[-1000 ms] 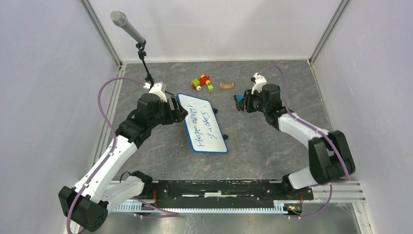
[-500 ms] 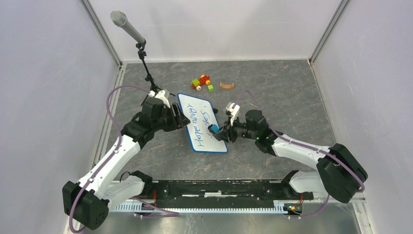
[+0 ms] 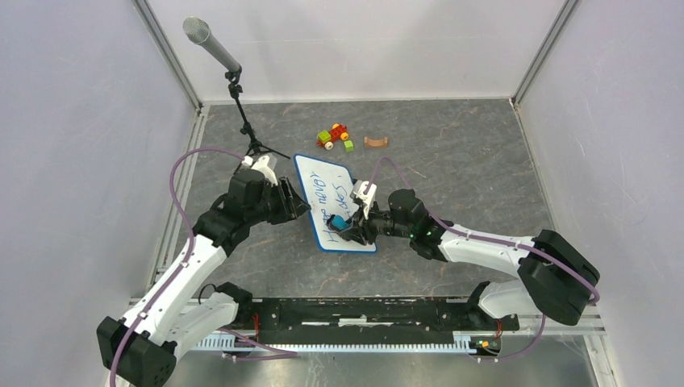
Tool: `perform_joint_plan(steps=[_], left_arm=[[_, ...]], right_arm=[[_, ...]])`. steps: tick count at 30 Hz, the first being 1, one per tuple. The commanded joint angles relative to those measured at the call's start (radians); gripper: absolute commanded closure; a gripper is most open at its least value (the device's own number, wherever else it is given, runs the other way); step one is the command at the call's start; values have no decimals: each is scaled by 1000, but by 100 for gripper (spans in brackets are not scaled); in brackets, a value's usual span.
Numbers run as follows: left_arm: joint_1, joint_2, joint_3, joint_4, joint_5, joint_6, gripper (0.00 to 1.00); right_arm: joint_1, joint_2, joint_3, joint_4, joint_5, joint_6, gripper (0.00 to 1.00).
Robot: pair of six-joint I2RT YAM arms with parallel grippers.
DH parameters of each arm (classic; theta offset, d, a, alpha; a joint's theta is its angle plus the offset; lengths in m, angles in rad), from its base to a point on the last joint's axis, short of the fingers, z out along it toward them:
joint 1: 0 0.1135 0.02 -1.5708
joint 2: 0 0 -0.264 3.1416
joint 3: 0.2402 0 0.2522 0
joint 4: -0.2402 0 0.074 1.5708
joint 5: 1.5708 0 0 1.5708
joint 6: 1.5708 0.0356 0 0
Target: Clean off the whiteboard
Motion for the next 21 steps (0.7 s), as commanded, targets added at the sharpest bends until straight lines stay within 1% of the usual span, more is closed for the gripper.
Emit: perform_joint_plan(steps=[1,9,11,17,21], left_arm=[[5,8,-18,20,46,-12,46],[5,3,-33,38,78,-25,47],[5,-5,-37,37,80,-30,47],[5,-27,-57,49,100,-53,47],[5,-26,-79,88,139,-78,51]], right_arm=[[6,12,30,75,-17,0,70],[6,18,12,125,-38,29,50],[5,12,7,132,-31,33,48],[3,-10,-15,160,1,50,49],[-4,11,-13,178,-9,61,51]])
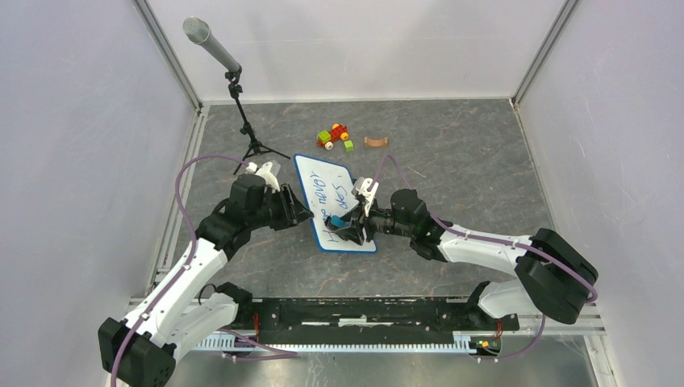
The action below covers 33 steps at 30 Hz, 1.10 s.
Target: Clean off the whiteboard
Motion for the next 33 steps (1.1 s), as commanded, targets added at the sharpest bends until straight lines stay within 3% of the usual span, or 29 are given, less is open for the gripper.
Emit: perform_joint_plan(steps=[1,10,17,24,33], left_arm=[[5,-9,-22,71,65,-64,53],[5,-6,-47,94,89,-72,61],[3,-1,-55,110,104,-82,73],[-1,-3,-55,110,92,-151,97],[-22,-12,-59,102,17,-274,98]], right_arm=[[-6,4,1,64,0,20,51],[-9,54,13,84,-22,36,59],[-8,75,23,92,-52,40,76],[1,64,5,153,-131,49,79],[96,37,21,95,-72,-49,79]])
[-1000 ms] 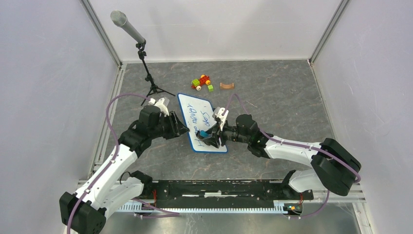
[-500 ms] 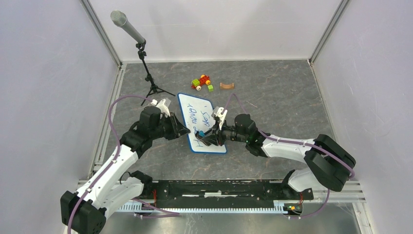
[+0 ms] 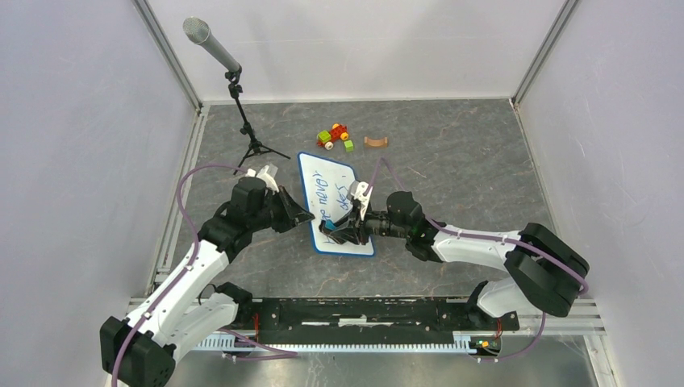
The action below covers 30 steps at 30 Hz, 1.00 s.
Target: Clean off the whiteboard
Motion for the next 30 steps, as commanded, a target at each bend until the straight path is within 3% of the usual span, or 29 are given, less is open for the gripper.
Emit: perform_joint_plan(steps=[1,10,17,24,30], left_arm=[[-18,-5,1,21,-38,-83,98],[-32,17,26,-10,-74,-93,98],[-38,26,36,2,-57,-80,98],[-39,21,30,9,-39,-71,98],[-39,2,14,37,-7,-67,97]], right_arm=[[72,-21,21,-7,-5,-50,79],[96,-17,-31,19,109,-30,79],[89,-68,-121,12,394,24,78],[39,-60,-159,15,431,94,78],[31,-63,-146,5,400,62,78]])
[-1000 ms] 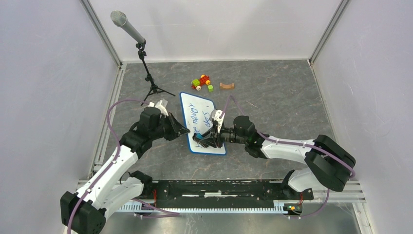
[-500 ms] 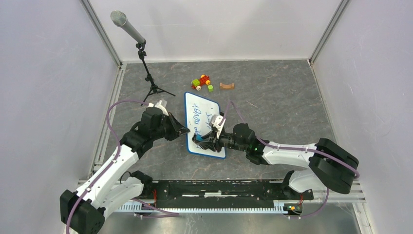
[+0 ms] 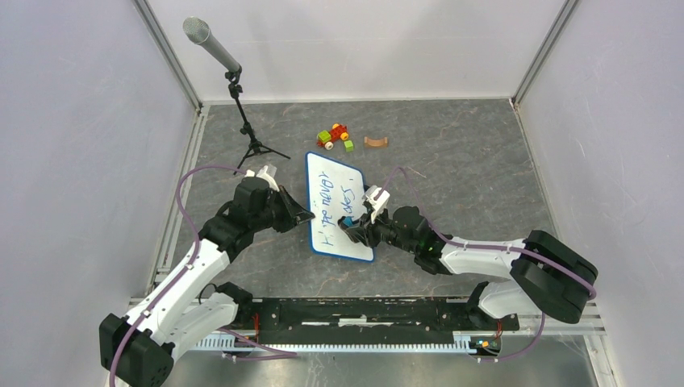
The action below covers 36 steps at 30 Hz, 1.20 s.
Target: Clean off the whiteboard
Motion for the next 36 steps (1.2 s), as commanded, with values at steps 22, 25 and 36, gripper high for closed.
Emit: perform_joint_plan(steps=[22,25,36], left_arm=[[-48,-6,-22,73,36,29,88],[-57,-20,-28,72,12,15,94],[-98,-19,-28,72,-67,-65,98]], right_arm=[[37,-10,5,38,-77,-40,77],[76,-10,30,35,-80,-61,77],[201,29,157,20,-55,-95,77]])
